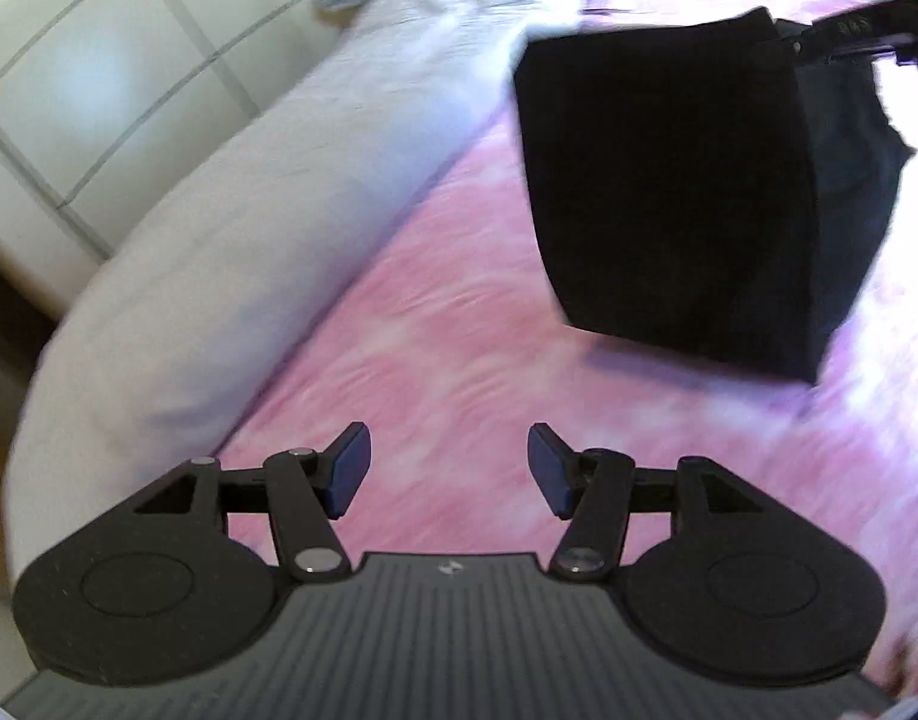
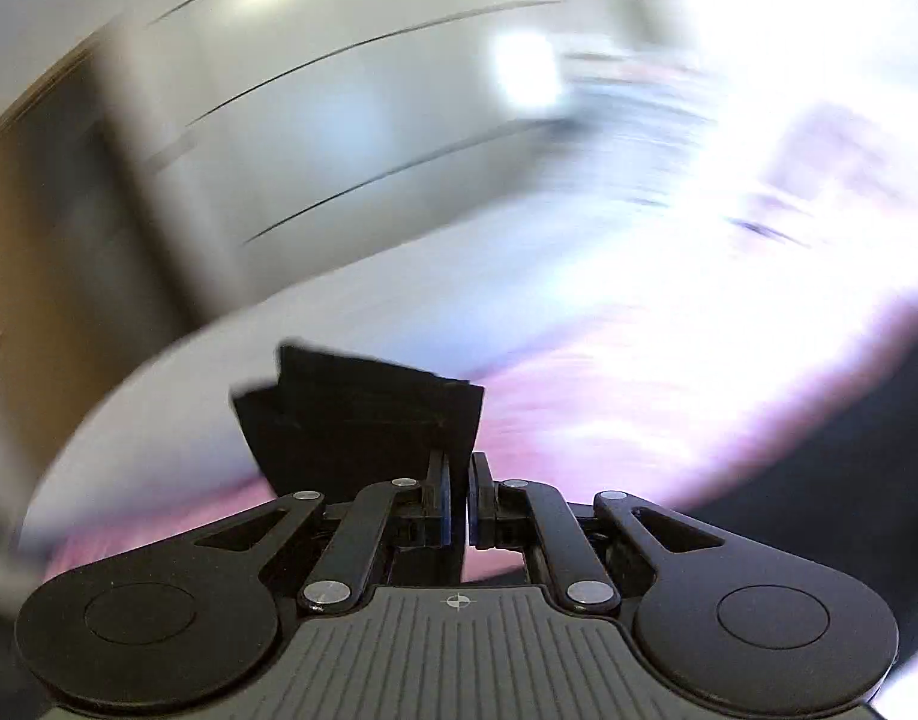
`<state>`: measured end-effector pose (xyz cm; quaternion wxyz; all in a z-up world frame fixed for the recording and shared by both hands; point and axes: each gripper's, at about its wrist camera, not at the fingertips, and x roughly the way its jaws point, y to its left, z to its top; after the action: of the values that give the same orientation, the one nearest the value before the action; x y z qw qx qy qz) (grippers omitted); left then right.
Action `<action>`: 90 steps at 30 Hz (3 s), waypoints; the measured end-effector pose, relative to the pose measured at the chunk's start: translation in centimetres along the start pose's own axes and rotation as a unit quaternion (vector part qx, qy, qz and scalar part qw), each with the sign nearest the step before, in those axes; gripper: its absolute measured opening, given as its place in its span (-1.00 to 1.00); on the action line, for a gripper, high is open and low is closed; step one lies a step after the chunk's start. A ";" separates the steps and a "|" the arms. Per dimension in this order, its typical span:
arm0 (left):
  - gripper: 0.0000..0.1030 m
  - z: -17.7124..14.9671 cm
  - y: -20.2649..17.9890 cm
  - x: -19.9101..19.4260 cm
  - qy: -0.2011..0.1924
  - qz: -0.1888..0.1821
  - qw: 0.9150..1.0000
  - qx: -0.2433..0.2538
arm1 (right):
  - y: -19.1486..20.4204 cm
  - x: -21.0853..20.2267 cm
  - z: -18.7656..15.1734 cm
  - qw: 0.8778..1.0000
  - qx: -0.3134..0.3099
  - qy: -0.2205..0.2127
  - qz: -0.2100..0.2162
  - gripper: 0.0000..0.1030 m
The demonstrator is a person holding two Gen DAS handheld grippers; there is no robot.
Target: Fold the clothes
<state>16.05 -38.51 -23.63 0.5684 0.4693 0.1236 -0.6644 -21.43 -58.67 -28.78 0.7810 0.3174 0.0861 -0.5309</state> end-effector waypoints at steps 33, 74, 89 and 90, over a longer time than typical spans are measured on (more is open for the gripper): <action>0.06 14.0 -15.7 24.1 0.083 -0.119 0.987 0.073 | -26.1 2.4 -3.5 0.970 0.187 0.131 -0.088 -0.92; -0.56 10.2 -0.9 29.9 0.156 -0.300 0.914 -0.224 | -9.7 2.4 -14.5 0.917 0.189 0.350 0.034 -1.00; -0.52 5.9 -4.8 23.5 0.149 -0.299 0.890 -0.311 | -9.4 2.5 -5.9 0.969 0.008 0.246 -0.002 -0.61; -0.53 5.3 -6.3 23.7 0.160 -0.303 0.886 -0.314 | -8.9 3.7 -5.6 0.970 -0.006 0.241 0.001 -0.56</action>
<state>10.04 -55.33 -41.20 0.4296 0.3064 0.5510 -0.6465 -26.65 -60.36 -38.48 0.7396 0.4315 0.2750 -0.4373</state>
